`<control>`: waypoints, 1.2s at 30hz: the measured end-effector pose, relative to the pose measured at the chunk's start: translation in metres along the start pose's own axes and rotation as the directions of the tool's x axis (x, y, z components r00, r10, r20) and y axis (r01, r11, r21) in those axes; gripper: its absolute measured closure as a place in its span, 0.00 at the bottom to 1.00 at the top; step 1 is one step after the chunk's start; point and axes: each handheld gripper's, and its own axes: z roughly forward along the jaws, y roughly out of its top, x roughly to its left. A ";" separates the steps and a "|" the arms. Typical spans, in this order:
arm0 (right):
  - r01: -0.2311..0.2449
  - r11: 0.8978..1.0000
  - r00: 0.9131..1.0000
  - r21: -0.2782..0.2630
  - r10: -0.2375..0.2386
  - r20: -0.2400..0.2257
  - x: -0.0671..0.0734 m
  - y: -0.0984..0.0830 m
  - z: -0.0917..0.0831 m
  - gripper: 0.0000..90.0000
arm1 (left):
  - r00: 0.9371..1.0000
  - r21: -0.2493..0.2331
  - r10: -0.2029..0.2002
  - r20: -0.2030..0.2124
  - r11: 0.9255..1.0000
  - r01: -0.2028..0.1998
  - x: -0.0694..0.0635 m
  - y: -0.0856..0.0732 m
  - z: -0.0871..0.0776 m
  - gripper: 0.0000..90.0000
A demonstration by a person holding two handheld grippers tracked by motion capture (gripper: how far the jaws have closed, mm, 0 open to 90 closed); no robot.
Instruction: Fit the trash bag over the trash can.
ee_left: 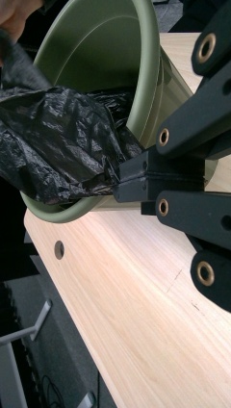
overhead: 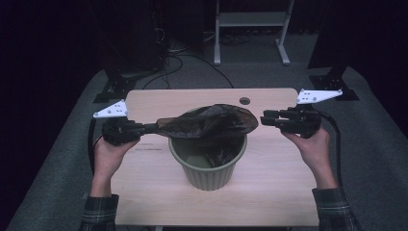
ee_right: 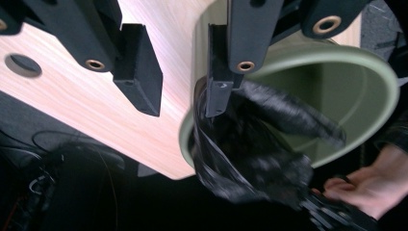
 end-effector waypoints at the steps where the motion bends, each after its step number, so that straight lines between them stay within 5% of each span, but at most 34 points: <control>1: 0.002 1.000 1.000 -0.005 -0.002 -0.008 0.002 0.002 0.000 0.73 | 1.000 -0.001 0.001 -0.001 1.000 -0.001 0.000 0.000 0.000 1.00; 14: 0.076 0.997 0.993 -0.004 -0.076 -0.089 0.036 0.013 0.017 0.73 | 1.000 0.003 0.001 0.005 1.000 -0.001 -0.001 -0.002 -0.001 1.00; 21: 0.106 0.994 0.976 -0.006 -0.105 -0.193 0.065 0.007 0.023 0.69 | 1.000 0.002 -0.002 0.004 1.000 0.002 -0.001 -0.003 -0.001 1.00; 30: 0.126 0.992 0.963 0.005 -0.121 -0.239 0.087 0.002 0.046 0.58 | 1.000 0.003 0.001 0.010 1.000 -0.001 -0.004 -0.001 -0.001 1.00; 34: 0.167 0.985 0.953 0.035 -0.152 -0.262 0.094 0.000 0.057 0.86 | 1.000 0.002 0.000 0.012 1.000 0.000 -0.003 -0.002 -0.002 1.00; 35: 0.167 0.985 0.953 0.035 -0.152 -0.262 0.094 0.000 0.057 0.86 | 1.000 0.002 0.000 0.012 1.000 0.000 -0.003 -0.002 -0.002 1.00; 36: 0.180 0.982 0.951 0.048 -0.161 -0.263 0.095 -0.002 0.058 1.00 | 1.000 -0.001 -0.004 0.012 1.000 0.004 -0.002 -0.002 -0.004 1.00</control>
